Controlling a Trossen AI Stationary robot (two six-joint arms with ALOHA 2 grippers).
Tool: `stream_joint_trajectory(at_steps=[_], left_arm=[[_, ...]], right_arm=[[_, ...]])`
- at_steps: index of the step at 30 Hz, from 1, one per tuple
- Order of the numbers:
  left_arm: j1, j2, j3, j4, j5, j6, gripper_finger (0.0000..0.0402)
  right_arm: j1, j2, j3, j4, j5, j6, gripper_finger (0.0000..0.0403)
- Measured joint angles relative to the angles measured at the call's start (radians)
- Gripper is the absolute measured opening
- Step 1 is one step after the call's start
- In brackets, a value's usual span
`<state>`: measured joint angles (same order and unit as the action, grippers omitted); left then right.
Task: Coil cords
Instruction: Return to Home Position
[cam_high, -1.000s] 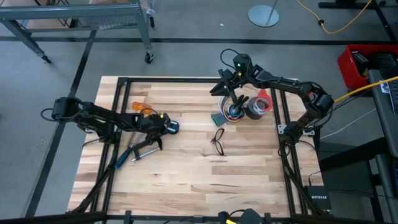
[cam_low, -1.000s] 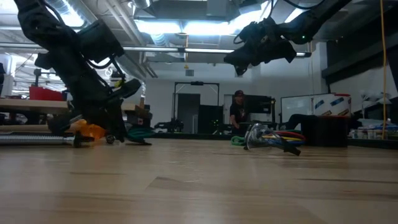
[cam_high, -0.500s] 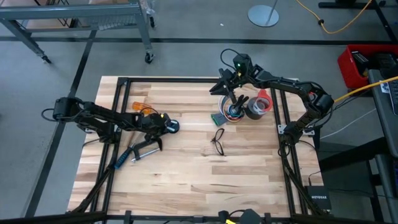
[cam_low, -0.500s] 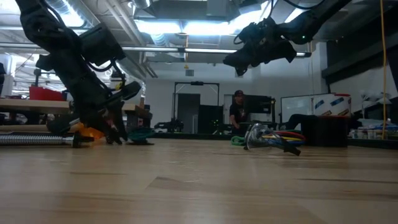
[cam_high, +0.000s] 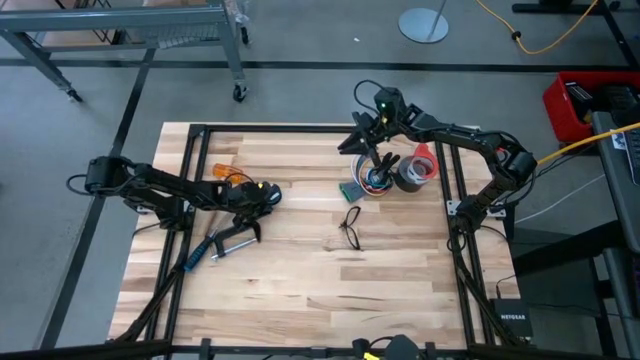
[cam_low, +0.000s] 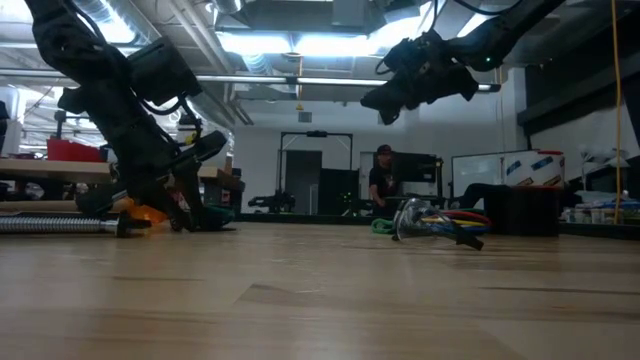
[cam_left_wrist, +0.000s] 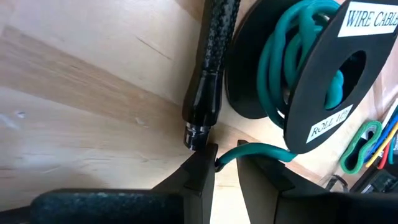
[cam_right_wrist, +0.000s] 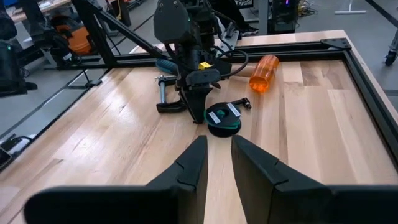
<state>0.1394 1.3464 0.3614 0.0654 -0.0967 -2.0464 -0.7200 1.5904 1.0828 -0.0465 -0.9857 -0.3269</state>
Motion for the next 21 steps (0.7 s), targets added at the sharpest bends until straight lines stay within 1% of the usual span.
stream_joint_trajectory(at_steps=[3, 6, 15, 21], left_arm=[[0.0, -0.003, 0.0, -0.001, 0.013, 0.003, 0.0062], [-0.001, -0.003, 0.0, 0.002, 0.059, 0.022, 0.0062], [-0.007, -0.004, 0.0, -0.01, 0.113, 0.035, 0.0062], [-0.007, -0.004, 0.0, -0.024, 0.198, 0.031, 0.0062]], right_arm=[[0.0, 0.0, 0.0, -0.023, 0.0, -0.024, 0.0076], [0.0, 0.0, 0.0, -0.038, 0.001, -0.048, 0.0076], [0.0, 0.0, 0.0, -0.04, 0.002, -0.05, 0.0076], [0.0, 0.0, 0.0, -0.051, 0.002, -0.053, 0.0076]])
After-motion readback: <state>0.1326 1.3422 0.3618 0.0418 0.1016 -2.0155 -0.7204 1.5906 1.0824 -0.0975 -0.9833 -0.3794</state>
